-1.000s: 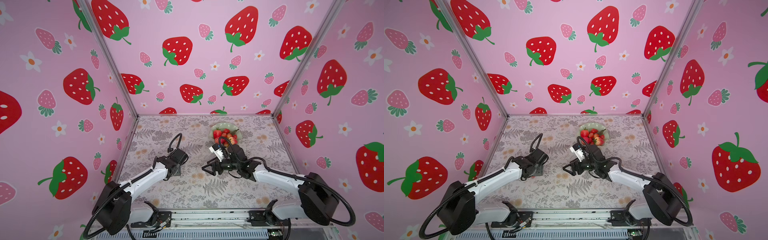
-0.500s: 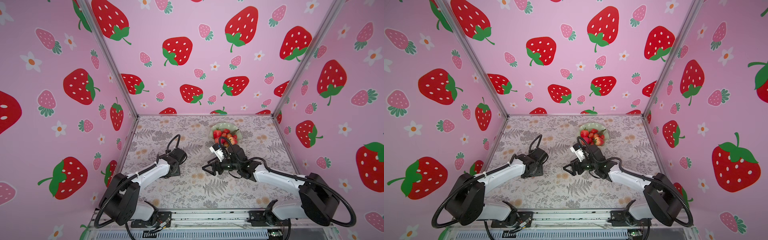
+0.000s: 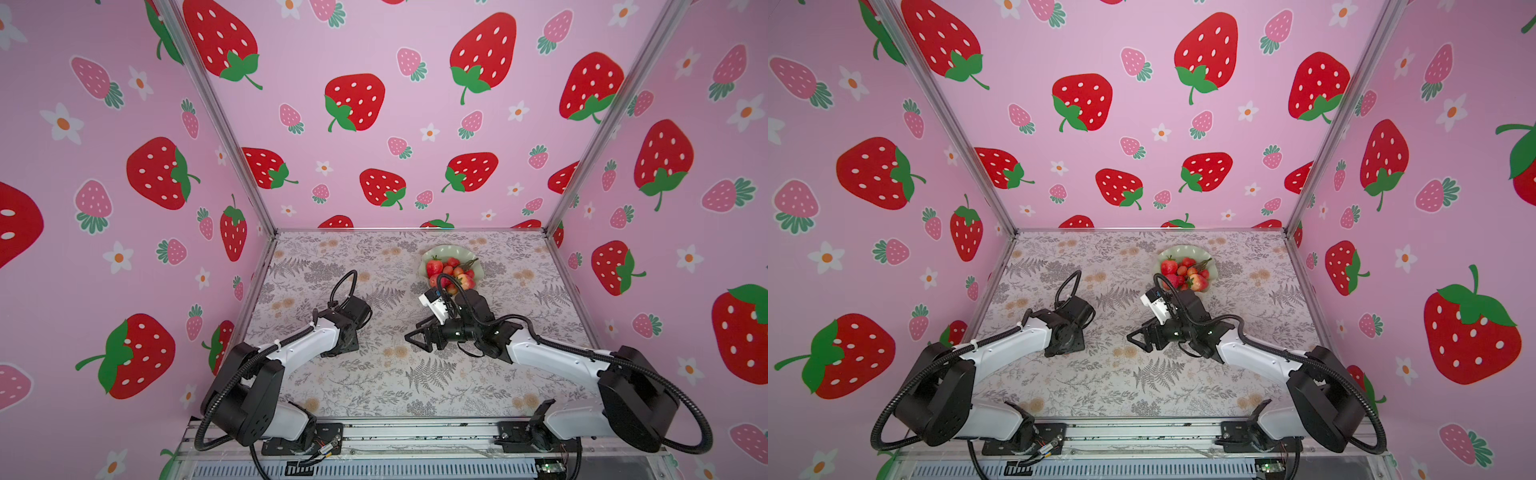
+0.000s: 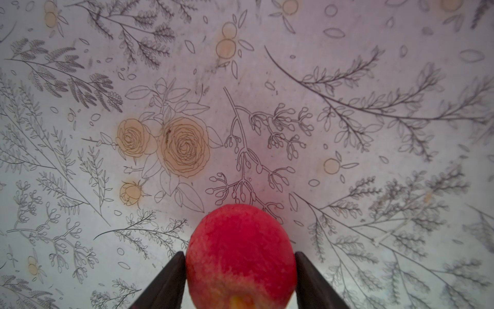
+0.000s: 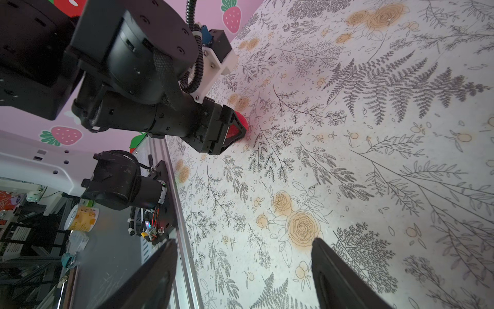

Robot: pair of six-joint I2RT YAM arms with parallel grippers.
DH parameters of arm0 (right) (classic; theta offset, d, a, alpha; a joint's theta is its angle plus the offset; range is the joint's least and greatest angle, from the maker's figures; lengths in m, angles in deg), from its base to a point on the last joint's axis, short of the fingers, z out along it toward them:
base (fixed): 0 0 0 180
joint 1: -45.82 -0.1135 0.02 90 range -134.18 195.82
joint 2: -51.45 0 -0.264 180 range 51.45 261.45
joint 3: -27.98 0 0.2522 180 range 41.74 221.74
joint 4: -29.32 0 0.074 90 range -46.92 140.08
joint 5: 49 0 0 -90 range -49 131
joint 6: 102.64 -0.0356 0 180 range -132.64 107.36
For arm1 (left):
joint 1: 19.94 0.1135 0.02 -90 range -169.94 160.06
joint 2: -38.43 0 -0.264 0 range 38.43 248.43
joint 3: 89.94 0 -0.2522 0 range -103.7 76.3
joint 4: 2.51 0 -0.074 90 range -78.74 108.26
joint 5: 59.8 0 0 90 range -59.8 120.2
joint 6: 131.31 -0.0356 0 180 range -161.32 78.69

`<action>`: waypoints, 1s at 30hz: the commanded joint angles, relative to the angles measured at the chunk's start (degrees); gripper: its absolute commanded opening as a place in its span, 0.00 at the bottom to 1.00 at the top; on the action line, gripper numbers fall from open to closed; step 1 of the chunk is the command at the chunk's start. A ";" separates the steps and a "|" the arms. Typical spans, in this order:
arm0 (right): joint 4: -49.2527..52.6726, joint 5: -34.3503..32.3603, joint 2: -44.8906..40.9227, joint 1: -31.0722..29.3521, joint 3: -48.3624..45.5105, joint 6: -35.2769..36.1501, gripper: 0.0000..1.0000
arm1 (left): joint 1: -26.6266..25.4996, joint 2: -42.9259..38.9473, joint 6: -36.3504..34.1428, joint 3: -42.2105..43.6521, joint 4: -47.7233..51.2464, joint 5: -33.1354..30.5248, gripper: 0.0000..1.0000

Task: Place and organize the fake fruits in the fruit bowl
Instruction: 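Grasp the second round red fruit with the left gripper and lift it over the bowl, then lower the round fruit into the bowl and open the left gripper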

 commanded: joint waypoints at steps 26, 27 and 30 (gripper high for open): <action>2.62 11.63 -11.75 39.16 -5.13 -7.70 0.80 | -8.84 21.14 -21.62 -43.94 -12.14 15.96 0.45; 3.08 11.13 -11.95 39.43 -4.76 -7.25 0.80 | -9.36 23.65 -22.50 -47.02 -12.66 16.48 0.45; 2.85 10.08 -13.01 39.77 -4.72 -6.06 0.80 | -10.53 30.15 -25.15 -55.13 -14.19 18.29 0.45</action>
